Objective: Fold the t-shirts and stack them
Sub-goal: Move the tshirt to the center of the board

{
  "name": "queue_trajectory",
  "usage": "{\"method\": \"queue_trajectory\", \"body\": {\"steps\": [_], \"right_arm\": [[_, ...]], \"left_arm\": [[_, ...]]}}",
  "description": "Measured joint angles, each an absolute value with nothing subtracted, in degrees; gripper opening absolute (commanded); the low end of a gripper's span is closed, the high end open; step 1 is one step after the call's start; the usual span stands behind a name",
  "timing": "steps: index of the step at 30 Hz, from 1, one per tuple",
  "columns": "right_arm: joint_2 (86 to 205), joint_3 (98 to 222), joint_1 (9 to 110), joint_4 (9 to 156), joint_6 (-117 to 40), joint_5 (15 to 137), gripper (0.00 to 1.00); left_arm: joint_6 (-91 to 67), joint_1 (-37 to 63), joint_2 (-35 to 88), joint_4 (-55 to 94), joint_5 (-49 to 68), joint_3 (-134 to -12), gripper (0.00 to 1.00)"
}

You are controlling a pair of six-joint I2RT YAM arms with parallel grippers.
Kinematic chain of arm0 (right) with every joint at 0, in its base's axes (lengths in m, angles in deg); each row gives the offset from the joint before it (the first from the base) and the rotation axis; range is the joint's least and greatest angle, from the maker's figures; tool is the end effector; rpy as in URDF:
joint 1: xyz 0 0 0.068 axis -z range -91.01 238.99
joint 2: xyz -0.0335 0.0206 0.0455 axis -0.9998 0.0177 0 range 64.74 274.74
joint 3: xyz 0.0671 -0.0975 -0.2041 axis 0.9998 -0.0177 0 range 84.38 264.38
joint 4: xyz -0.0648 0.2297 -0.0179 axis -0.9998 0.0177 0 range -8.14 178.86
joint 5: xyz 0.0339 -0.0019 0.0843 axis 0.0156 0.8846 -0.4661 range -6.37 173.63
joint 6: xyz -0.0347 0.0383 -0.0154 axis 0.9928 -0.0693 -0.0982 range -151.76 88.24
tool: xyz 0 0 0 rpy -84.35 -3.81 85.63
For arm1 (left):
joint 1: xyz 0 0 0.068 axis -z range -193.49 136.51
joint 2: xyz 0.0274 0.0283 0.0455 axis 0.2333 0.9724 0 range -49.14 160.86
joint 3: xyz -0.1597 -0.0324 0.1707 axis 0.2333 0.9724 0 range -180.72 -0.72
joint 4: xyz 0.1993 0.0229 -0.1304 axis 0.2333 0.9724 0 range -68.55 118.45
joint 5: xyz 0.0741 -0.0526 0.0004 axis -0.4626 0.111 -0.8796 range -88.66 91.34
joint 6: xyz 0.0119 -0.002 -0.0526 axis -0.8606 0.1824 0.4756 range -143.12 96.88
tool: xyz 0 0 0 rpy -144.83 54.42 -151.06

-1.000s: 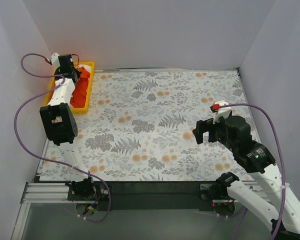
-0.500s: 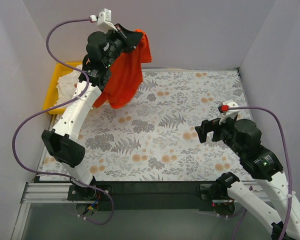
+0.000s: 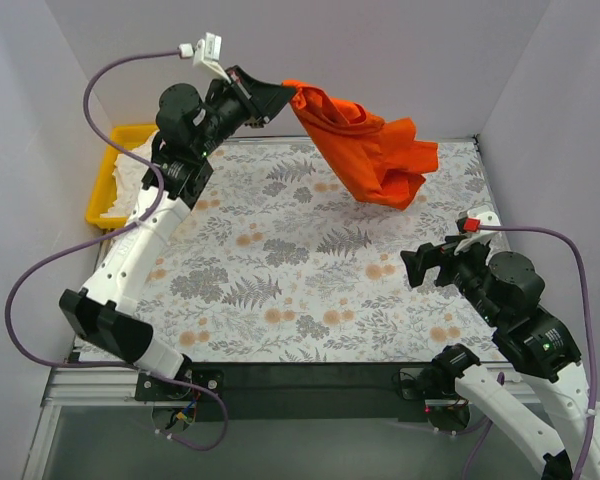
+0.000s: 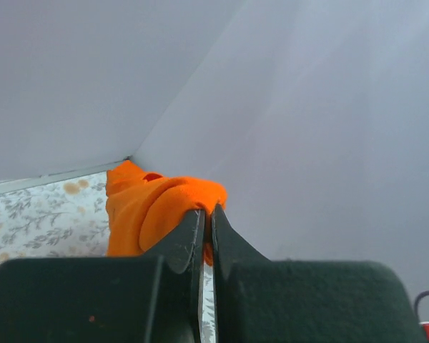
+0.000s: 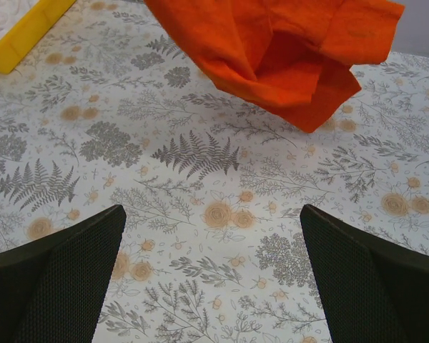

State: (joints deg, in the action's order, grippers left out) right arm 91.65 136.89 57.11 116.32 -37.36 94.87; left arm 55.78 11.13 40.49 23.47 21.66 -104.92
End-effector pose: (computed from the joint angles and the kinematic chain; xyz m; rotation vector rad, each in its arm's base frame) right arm 0.0886 0.0469 0.3484 -0.2506 1.7145 0.3140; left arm 0.2879 -0.1455 0.4762 -0.4029 1.5532 -1.7077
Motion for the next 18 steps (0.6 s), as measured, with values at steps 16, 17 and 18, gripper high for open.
{"method": "queue_trajectory", "body": {"steps": [16, 17, 18], "right_arm": [[100.74, 137.02, 57.11, 118.31, -37.63, 93.58, 0.95], [102.14, 136.98, 57.11, 118.4, -37.69, 93.74, 0.94], [103.87, 136.96, 57.11, 118.38, -37.82, 93.95, 0.94]], "left_arm": [[66.27, 0.53, 13.08, 40.74, -7.78, -43.29, 0.46], [66.24, -0.37, 12.23, 41.83, -8.77, -43.29, 0.51], [66.09, -0.83, 11.24, 42.42, -9.29, -43.42, 0.6]]}}
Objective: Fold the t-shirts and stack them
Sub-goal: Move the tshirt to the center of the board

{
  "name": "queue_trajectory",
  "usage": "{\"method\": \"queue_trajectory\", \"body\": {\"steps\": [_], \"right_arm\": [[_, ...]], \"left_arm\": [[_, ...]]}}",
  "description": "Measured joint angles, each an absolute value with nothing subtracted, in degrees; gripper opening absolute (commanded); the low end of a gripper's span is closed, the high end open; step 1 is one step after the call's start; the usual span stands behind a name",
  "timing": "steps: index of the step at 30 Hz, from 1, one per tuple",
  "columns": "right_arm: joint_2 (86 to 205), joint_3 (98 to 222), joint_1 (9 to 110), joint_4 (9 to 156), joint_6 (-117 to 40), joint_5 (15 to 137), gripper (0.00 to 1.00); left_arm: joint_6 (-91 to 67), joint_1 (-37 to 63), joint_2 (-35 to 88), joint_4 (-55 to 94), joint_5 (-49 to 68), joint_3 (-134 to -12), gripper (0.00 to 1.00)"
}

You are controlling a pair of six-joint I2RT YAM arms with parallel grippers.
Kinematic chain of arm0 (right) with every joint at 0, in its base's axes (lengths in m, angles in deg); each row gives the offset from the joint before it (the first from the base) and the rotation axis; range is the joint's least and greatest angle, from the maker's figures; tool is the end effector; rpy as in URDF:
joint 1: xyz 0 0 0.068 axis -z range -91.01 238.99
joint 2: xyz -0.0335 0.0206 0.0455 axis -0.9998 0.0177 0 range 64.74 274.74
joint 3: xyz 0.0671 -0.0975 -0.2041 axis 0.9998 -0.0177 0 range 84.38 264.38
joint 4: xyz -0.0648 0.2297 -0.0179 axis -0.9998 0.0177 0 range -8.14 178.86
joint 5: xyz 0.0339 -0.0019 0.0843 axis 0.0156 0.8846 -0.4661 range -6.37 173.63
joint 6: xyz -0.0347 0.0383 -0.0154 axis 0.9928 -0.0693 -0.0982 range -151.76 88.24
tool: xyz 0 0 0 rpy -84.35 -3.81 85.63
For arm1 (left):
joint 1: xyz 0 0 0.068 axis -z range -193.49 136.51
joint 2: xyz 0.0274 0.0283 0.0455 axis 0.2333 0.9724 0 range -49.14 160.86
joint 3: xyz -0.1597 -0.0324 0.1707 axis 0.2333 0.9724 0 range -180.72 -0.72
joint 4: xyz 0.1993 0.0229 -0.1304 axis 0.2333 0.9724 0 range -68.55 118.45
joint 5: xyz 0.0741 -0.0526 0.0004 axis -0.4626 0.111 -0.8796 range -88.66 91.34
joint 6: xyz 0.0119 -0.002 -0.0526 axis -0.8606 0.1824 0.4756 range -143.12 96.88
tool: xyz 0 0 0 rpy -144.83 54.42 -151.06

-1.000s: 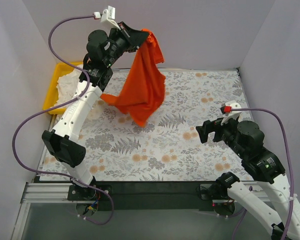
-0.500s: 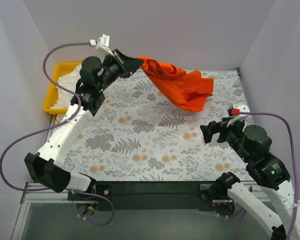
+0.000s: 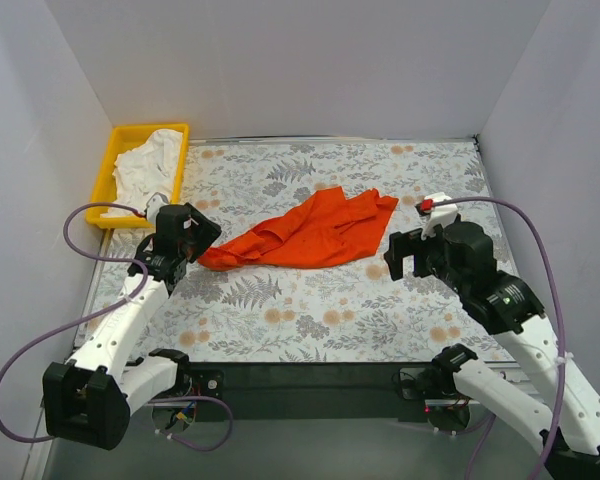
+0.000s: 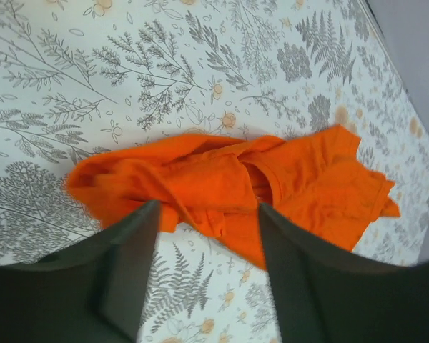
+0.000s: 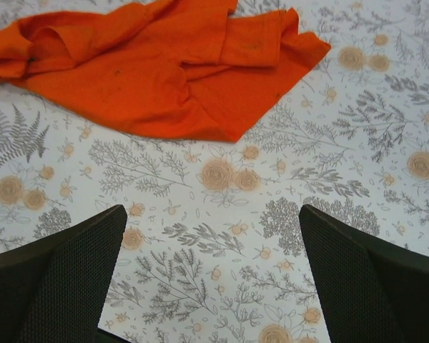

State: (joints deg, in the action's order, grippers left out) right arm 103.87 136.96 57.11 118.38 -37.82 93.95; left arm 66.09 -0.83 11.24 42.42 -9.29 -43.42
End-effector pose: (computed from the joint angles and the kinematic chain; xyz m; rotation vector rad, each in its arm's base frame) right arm 0.1277 0.0719 0.3229 -0.3256 1.9484 0.2552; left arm 0.2185 -0.0423 0.2316 -1.5313 1.7718 -0.7361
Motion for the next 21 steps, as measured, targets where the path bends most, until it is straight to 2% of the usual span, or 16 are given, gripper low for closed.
{"method": "queue_trajectory", "body": {"steps": [4, 11, 15, 16, 21], "right_arm": [[112.7, 137.13, 57.11, 117.7, -37.98, 94.24, 0.92], [135.56, 143.58, 59.51, 113.5, -37.87, 92.05, 0.9], [146.38, 151.08, 63.91, 109.85, -37.93, 87.94, 0.79], [149.33, 153.44, 65.24, 108.52, -38.09, 86.22, 0.74], [165.22, 164.45, 70.22, 103.51, -40.18, 78.09, 0.66]], "left_arm": [[64.63, -0.98, 8.25, 44.65, -8.22, -44.25, 0.67], [60.8, -0.96, 7.81, 50.25, -2.06, -45.12, 0.68], [58.86, -0.93, 7.85, 51.47, 1.66, -44.53, 0.68], [58.51, -0.93, 7.85, 51.5, 2.45, -44.05, 0.68], [57.85, -0.89, 7.85, 51.54, 5.94, -41.01, 0.68]]}}
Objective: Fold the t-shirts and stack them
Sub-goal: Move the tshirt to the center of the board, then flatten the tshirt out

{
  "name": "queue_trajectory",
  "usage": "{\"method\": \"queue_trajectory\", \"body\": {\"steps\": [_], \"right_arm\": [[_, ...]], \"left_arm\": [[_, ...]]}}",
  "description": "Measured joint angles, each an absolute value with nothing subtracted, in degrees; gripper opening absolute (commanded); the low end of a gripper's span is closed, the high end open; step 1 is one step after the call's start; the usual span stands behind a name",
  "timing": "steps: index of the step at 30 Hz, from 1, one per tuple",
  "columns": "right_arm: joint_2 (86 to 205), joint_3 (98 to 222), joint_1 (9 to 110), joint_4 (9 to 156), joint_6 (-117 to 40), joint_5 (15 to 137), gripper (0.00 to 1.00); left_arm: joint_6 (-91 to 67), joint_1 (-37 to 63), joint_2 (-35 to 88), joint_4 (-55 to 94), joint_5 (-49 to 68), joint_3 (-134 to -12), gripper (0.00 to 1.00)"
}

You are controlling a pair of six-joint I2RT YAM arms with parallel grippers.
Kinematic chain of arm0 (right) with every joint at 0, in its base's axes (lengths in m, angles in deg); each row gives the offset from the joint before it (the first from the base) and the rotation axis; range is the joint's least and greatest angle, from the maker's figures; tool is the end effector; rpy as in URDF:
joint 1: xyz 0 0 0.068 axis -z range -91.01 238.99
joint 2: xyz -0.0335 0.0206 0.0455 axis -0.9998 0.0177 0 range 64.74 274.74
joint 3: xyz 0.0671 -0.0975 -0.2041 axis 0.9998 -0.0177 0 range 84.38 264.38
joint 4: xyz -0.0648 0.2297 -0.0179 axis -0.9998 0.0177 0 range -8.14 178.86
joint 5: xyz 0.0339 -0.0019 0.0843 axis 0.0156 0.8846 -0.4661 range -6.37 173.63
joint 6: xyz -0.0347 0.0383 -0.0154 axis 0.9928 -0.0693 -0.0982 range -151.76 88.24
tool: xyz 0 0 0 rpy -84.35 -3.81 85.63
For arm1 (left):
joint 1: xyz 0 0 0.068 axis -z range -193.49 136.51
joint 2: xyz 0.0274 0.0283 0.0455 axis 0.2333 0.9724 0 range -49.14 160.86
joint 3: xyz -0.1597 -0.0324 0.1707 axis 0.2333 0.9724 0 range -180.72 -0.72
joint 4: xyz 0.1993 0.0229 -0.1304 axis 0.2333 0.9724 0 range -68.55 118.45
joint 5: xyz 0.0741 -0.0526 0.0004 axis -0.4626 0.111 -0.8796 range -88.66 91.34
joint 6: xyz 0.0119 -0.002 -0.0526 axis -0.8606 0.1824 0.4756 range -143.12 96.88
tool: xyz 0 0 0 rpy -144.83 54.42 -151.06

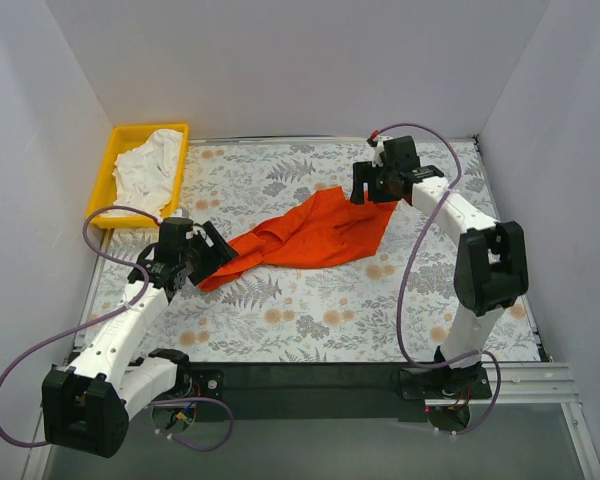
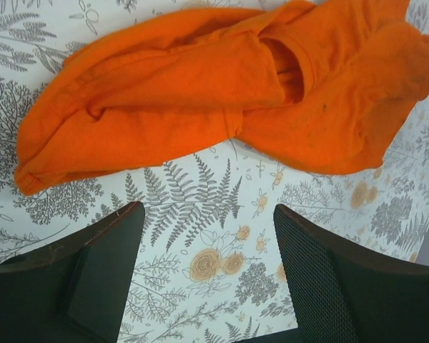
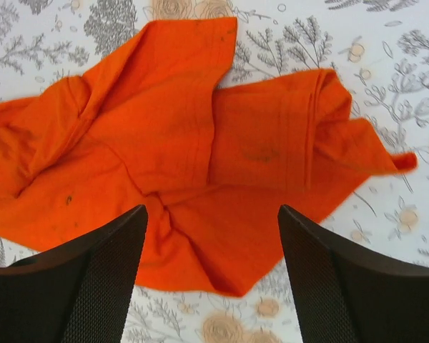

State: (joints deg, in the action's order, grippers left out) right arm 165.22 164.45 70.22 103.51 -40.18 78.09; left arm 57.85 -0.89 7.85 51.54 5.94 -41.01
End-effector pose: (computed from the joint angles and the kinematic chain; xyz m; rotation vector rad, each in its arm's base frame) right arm 0.3497 0.1224 0.2411 -0.2594 2.3123 0.3524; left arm 0.1956 -0.0466 0.2169 -1.4063 2.1430 -0.8103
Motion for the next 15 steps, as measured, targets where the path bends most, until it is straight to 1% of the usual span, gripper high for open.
{"method": "queue_trajectory", "body": {"steps": [1, 7, 10, 15], "right_arm": [[168.11, 166.33, 70.9, 103.01, -40.56, 76.88, 0.64], [180.41, 174.2, 71.71, 100.34, -42.48, 71.35, 0.63], [185.33, 178.42, 71.71, 99.25, -43.53, 69.45, 0.63], [191.73, 183.47, 71.67, 97.96, -45.06, 67.29, 0.59]], "left_arm": [[57.79, -0.87, 7.85, 51.54, 6.56, -40.49, 0.68], [57.22, -0.63, 8.18, 51.52, 7.76, -38.92, 0.67], [57.22, -0.63, 8.99, 51.36, 7.78, -38.5, 0.67], [57.22, -0.63, 12.01, 49.7, 7.8, -37.67, 0.66]]}}
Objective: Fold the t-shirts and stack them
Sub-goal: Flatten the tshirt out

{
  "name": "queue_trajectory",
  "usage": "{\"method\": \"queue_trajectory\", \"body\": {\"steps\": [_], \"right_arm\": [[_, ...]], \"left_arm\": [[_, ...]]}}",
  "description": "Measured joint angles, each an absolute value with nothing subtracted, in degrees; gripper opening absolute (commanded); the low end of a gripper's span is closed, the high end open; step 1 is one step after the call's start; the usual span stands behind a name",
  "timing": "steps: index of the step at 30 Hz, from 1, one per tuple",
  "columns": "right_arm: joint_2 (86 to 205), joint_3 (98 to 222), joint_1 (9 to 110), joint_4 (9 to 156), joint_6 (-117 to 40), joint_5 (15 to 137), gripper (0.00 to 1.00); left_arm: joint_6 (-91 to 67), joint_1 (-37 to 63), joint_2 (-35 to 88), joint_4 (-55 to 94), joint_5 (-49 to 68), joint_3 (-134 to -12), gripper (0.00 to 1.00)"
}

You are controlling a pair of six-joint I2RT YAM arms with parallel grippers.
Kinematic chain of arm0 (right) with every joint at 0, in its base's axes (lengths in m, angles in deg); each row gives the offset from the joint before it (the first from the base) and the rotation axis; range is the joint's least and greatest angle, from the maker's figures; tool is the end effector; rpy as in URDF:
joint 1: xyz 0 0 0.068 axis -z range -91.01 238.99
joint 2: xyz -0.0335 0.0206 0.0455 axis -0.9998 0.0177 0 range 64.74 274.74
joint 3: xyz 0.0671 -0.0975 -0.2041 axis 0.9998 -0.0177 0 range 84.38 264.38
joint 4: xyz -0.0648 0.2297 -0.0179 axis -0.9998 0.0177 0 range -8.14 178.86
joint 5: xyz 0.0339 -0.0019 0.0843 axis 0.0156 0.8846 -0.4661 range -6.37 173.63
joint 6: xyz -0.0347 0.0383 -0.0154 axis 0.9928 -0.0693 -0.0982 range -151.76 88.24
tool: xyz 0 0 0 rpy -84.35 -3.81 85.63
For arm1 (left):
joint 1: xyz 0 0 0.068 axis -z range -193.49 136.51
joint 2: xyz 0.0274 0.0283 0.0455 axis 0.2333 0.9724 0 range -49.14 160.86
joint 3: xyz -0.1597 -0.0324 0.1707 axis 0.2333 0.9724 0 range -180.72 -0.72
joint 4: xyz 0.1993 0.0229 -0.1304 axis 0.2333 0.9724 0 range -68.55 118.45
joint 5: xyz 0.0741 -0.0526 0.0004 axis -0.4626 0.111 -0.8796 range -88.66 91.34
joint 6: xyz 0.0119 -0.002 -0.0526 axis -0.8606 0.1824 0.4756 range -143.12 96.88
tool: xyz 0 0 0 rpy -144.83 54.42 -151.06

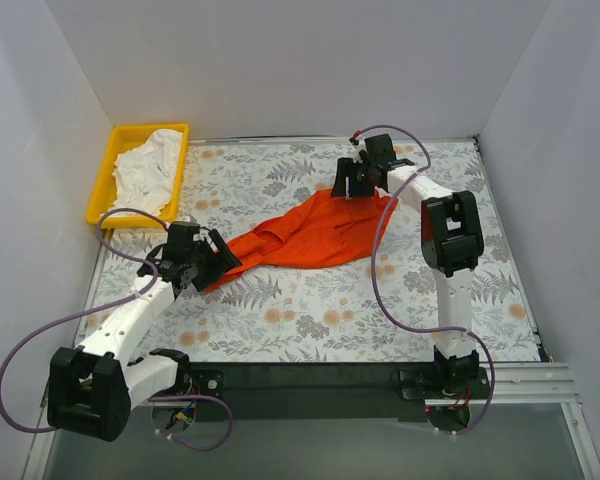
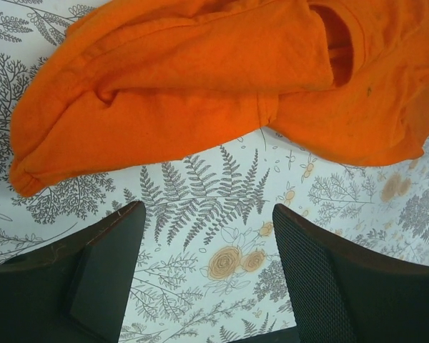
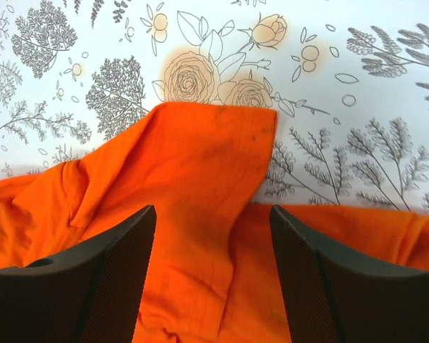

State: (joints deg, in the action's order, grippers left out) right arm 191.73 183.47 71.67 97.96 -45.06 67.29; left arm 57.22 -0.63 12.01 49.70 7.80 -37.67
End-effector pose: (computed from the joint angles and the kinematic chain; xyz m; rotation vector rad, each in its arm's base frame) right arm 0.4334 0.1456 0.1681 -0.2275 2.3669 0.5946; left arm 0.1980 -0.0493 0.1885 -1.4394 2.2472 -0.7625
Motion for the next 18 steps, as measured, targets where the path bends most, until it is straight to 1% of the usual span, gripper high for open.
{"method": "queue_trajectory", "body": {"steps": [2, 6, 7, 9, 10, 12, 13, 15, 16, 18], "right_arm": [[193.37, 184.43, 71.67, 97.68, -45.39, 66.59, 0.56], [194.82, 184.61, 71.67, 97.77, -45.93, 65.48, 0.45], [194.88, 184.61, 71.67, 97.79, -45.89, 65.37, 0.37], [194.88, 184.61, 71.67, 97.74, -45.8, 65.04, 0.29], [194.86, 184.61, 71.67, 97.55, -45.6, 64.82, 0.21], [194.86, 184.56, 71.71, 97.48, -44.9, 64.29, 0.13], [194.71, 184.32, 71.69, 97.35, -44.88, 64.05, 0.07], [193.66, 183.08, 71.67, 97.28, -44.21, 63.64, 0.01], [192.87, 182.31, 71.62, 97.33, -43.99, 63.51, 0.01], [190.01, 180.02, 71.32, 97.59, -43.35, 62.98, 0.01]], "left_arm": [[57.22, -0.63, 14.21, 48.52, 8.02, -37.67, 0.65], [57.26, -0.63, 19.77, 45.57, 8.46, -37.65, 0.62], [57.31, -0.63, 21.25, 44.87, 8.46, -37.65, 0.61], [57.28, -0.65, 23.74, 43.52, 8.46, -37.65, 0.6], [57.28, -0.65, 25.36, 42.53, 8.44, -37.65, 0.57], [57.31, -0.69, 27.94, 41.38, 8.37, -37.78, 0.54], [57.28, -0.78, 29.56, 40.74, 8.22, -38.09, 0.5], [57.31, -1.02, 32.07, 39.95, 8.2, -39.33, 0.45], [57.28, -1.11, 33.56, 39.3, 8.15, -40.36, 0.42], [57.11, -1.5, 36.57, 38.18, 8.24, -42.54, 0.39]]}}
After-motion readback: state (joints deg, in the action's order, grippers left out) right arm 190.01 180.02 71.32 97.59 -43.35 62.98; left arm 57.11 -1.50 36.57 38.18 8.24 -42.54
